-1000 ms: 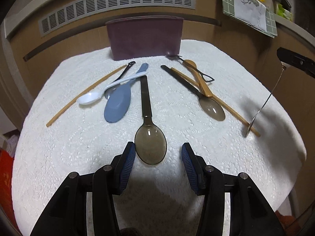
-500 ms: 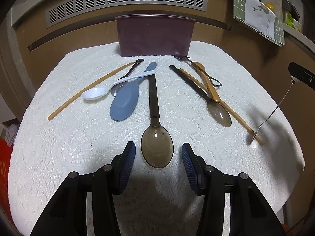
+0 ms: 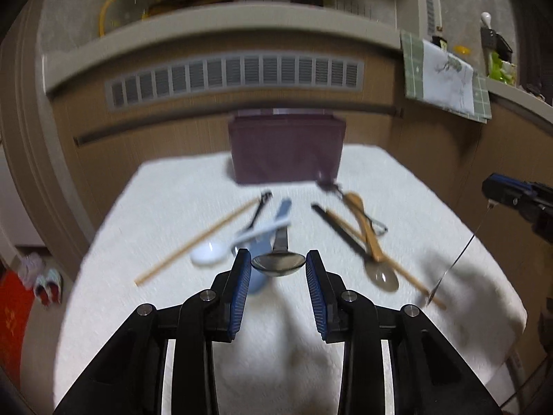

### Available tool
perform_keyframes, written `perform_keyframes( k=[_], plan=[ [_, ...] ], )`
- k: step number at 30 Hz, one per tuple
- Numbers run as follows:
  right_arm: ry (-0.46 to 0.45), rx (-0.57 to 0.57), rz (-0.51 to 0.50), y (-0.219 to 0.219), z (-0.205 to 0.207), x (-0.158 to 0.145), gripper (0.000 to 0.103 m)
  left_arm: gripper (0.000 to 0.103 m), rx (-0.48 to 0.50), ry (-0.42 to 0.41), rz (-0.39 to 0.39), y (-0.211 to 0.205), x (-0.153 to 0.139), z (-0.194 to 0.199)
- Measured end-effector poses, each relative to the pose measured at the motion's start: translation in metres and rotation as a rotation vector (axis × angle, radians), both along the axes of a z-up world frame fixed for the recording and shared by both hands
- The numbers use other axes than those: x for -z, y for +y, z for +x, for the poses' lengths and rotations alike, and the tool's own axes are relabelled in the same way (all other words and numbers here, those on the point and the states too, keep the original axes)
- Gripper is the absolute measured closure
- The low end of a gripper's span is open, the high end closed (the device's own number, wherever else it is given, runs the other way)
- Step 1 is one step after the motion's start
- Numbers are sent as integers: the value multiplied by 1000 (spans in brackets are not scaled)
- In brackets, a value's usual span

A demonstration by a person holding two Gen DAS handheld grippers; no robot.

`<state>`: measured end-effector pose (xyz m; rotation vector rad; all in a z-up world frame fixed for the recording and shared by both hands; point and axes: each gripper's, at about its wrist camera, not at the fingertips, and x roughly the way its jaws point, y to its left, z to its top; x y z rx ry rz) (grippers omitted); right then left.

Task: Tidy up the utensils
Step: 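Grasp the silver spoon with the left tool while the right tool holds the ball utensil, then carry both utensils over the purple caddy and open both tools to drop them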

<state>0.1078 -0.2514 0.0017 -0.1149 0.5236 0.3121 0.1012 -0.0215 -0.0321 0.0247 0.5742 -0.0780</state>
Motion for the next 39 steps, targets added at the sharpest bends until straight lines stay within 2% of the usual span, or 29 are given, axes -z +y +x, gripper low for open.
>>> perform_keyframes(
  k=[8, 12, 17, 21, 23, 27, 30, 32, 36, 39],
  plan=[
    [-45, -23, -3, 12, 1, -20, 83, 69, 9, -37, -41, 14, -29, 15],
    [-62, -35, -4, 17, 2, -31, 83, 70, 18, -66, -25, 15, -44, 11],
    [-99, -41, -9, 22, 8, -49, 83, 70, 33, -59, -15, 21, -64, 21],
    [-138, -35, -11, 28, 27, -74, 83, 70, 73, -63, -41, 32, -102, 42],
    [-201, -26, -44, 35, 42, -100, 83, 70, 93, -89, -61, 41, -134, 59],
    [-276, -19, -80, 49, 81, -147, 83, 70, 138, -115, -137, 62, -175, 99],
    [-289, -3, -121, 64, 122, -170, 83, 70, 167, -68, -182, 73, -191, 144],
    [-277, 1, -142, 72, 145, -175, 83, 69, 185, -7, -170, 74, -194, 176],
    [-239, -1, -205, 95, 192, -165, 83, 69, 177, 73, -145, 71, -184, 229],
    [-190, -21, -232, 111, 223, -145, 83, 69, 181, 132, -174, 69, -161, 258]
  ],
)
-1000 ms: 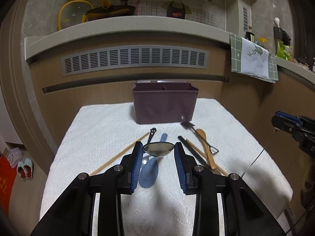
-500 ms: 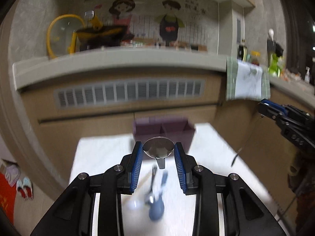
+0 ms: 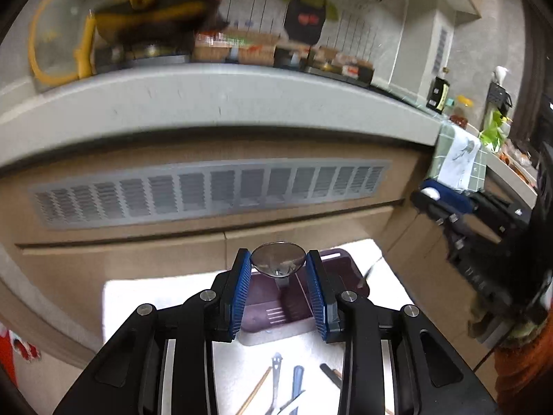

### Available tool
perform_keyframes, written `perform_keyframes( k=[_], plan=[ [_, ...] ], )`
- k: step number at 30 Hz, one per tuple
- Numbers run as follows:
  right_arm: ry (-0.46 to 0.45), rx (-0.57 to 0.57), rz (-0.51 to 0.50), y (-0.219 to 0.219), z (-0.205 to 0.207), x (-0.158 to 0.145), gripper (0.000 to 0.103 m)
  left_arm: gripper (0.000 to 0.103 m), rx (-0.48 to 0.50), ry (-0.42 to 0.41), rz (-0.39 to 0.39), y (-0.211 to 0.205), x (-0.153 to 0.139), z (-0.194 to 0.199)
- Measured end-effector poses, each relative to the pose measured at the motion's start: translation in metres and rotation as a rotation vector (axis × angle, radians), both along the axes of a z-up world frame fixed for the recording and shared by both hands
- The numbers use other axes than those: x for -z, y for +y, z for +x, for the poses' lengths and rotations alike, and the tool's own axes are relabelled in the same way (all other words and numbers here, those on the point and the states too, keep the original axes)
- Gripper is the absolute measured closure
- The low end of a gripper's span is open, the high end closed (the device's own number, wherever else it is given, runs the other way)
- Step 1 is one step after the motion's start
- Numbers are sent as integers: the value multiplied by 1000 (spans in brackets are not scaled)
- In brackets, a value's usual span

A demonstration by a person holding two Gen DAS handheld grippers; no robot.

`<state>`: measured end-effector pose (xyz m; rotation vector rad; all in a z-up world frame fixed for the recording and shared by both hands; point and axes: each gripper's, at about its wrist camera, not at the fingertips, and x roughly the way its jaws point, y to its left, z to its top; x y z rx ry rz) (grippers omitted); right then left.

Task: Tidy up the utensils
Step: 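Carry both utensils over the purple caddy and open both tools to drop them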

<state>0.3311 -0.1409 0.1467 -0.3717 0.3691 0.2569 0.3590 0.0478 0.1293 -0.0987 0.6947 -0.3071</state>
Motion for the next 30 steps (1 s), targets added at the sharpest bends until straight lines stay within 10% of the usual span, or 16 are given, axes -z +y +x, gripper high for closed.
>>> perform_keyframes(
  k=[12, 25, 30],
  plan=[
    [356, -57, 55, -1, 72, 94, 82, 69, 42, 171, -101, -7, 83, 46],
    [198, -64, 198, -45, -22, 53, 82, 53, -36, -141, -35, -2, 67, -18],
    [245, -47, 170, -49, -55, 84, 82, 53, -57, -85, -79, 9, 89, -63]
  ],
)
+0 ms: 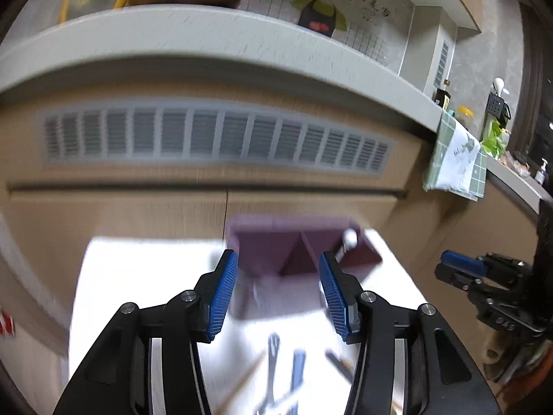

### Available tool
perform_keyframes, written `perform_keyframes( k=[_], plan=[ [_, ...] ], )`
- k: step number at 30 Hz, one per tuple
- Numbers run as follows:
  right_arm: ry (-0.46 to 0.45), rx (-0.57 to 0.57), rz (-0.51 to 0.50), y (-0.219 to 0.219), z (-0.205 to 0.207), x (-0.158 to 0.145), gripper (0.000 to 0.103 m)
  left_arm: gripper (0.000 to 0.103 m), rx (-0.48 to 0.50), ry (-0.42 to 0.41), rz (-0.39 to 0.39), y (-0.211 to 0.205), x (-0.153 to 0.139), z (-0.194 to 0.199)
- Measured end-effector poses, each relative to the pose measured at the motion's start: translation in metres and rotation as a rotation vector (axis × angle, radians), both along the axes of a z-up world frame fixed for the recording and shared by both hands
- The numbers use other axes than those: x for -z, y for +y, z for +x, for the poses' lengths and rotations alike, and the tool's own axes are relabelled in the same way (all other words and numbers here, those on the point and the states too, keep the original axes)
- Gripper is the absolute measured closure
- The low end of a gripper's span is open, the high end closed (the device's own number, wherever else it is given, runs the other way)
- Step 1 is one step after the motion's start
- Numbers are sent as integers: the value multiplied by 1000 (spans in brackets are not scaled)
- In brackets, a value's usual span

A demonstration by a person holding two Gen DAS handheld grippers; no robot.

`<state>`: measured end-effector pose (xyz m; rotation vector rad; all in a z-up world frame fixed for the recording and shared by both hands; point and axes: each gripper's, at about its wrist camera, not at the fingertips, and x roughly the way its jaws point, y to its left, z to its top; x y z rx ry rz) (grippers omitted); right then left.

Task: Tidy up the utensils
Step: 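Carry both utensils over the purple caddy and open both tools to drop them, then grasp the black slotted spatula handle with the right tool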

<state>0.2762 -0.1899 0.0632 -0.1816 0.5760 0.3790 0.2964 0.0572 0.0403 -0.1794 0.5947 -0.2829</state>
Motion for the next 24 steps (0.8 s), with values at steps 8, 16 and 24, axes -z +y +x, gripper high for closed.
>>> perform_keyframes(
  k=[8, 16, 24],
  plan=[
    [183, -14, 53, -9, -35, 77, 82, 53, -84, 90, -27, 13, 66, -91],
    [290, 4, 12, 22, 6, 121, 79, 53, -157, 116, -31, 32, 100, -125],
    [313, 83, -102, 41, 47, 140, 77, 53, -161, 117, -64, 51, 108, -125]
  ],
)
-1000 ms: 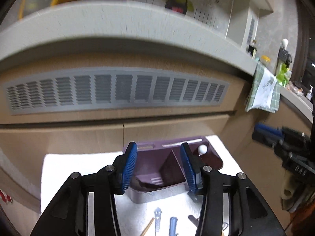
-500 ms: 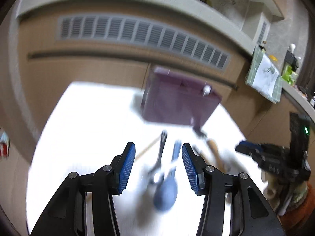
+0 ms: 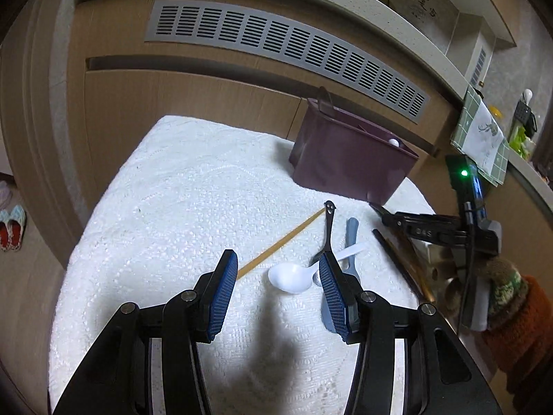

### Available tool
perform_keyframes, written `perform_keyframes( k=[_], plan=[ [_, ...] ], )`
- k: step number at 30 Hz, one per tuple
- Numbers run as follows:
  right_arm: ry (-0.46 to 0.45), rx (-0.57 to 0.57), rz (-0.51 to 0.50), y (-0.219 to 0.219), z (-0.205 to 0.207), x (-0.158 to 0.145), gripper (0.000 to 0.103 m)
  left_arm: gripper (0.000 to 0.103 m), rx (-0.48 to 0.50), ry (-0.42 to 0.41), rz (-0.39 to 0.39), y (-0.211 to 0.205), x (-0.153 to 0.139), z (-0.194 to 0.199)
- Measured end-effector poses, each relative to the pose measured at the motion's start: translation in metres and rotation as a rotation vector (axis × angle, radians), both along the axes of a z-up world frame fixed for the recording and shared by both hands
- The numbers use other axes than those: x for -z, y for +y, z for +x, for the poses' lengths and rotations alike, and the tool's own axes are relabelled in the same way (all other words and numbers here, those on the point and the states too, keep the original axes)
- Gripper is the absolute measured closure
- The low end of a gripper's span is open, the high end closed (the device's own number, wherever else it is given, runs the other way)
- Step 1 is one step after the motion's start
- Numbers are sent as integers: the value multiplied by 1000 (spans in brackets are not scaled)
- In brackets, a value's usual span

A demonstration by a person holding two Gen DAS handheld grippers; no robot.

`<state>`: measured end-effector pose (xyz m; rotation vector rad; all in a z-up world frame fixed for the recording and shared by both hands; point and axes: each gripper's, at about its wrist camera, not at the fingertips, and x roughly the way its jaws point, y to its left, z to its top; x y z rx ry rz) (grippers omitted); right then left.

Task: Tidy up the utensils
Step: 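Grasp the black slotted spatula handle with the right tool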

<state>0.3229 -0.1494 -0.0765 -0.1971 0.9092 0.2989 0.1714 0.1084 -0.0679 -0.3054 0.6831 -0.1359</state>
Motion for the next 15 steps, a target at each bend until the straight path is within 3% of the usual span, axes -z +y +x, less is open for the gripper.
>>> perform_keyframes(
  k=[4, 7, 9, 12, 15],
  plan=[
    [-7, 44, -55, 4, 11, 3, 68, 53, 8, 14, -14, 1, 8, 4],
    [25, 66, -12, -2, 18, 4, 67, 53, 15, 35, -15, 0, 14, 7],
    [36, 56, 12, -7, 15, 4, 69, 53, 17, 53, -21, 1, 18, 9],
    [22, 29, 8, -14, 1, 3, 80, 53, 20, 81, -32, 0, 22, 13],
    [24, 3, 21, -20, -19, 1, 82, 53, 24, 106, -48, -1, 26, 15]
  ],
)
